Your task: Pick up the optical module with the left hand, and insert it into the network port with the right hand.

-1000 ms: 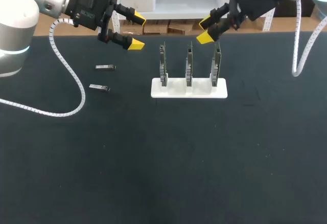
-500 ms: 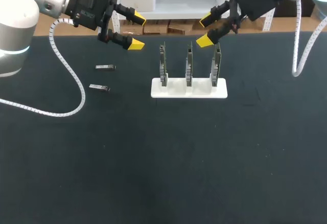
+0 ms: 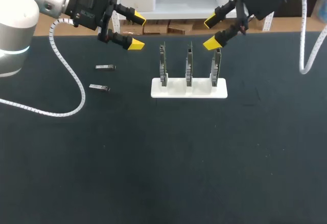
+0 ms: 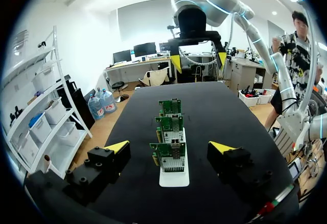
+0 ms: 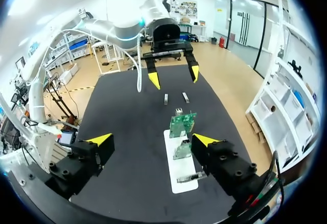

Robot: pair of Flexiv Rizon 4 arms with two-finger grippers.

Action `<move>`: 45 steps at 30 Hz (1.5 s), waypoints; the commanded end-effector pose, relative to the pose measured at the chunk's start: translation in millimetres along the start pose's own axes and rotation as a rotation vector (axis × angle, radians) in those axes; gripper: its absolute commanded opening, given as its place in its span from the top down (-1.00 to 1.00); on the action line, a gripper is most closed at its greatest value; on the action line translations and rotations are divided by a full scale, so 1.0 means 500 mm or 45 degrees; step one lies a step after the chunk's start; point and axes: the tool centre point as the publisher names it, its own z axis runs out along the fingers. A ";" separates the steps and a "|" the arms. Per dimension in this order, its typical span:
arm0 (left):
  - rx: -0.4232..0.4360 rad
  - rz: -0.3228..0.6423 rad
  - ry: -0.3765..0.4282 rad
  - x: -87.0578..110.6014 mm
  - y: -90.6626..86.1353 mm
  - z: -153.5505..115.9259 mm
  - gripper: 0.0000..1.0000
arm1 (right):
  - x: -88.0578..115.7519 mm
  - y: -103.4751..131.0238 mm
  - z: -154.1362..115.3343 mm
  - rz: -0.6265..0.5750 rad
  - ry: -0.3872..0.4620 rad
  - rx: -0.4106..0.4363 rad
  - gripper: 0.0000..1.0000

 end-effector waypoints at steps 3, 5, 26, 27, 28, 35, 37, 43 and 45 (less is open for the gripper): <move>0.006 -0.003 0.007 -0.002 0.004 0.000 -1.00 | 0.001 -0.002 -0.009 -0.026 0.016 -0.002 -1.00; 0.006 -0.003 0.007 -0.002 0.004 0.000 -1.00 | 0.000 -0.009 -0.009 -0.036 0.016 -0.004 -1.00; 0.006 -0.003 0.007 -0.002 0.004 0.000 -1.00 | -0.004 -0.045 0.009 -0.098 0.097 -0.050 -1.00; 0.006 -0.003 0.007 -0.002 0.004 0.000 -1.00 | -0.003 -0.048 0.008 -0.098 0.098 -0.049 -1.00; 0.006 -0.003 0.007 -0.002 0.004 0.000 -1.00 | -0.002 -0.049 0.007 -0.095 0.099 -0.045 -1.00; 0.006 -0.003 0.007 -0.002 0.004 0.000 -1.00 | -0.002 -0.050 0.007 -0.067 0.073 -0.023 -1.00; 0.006 -0.003 0.007 -0.002 0.004 0.000 -1.00 | -0.002 -0.050 0.007 -0.067 0.073 -0.023 -1.00; 0.006 -0.003 0.007 -0.002 0.004 0.000 -1.00 | -0.002 -0.050 0.007 -0.067 0.073 -0.023 -1.00; 0.006 -0.003 0.007 -0.002 0.004 0.000 -1.00 | -0.002 -0.050 0.007 -0.067 0.073 -0.023 -1.00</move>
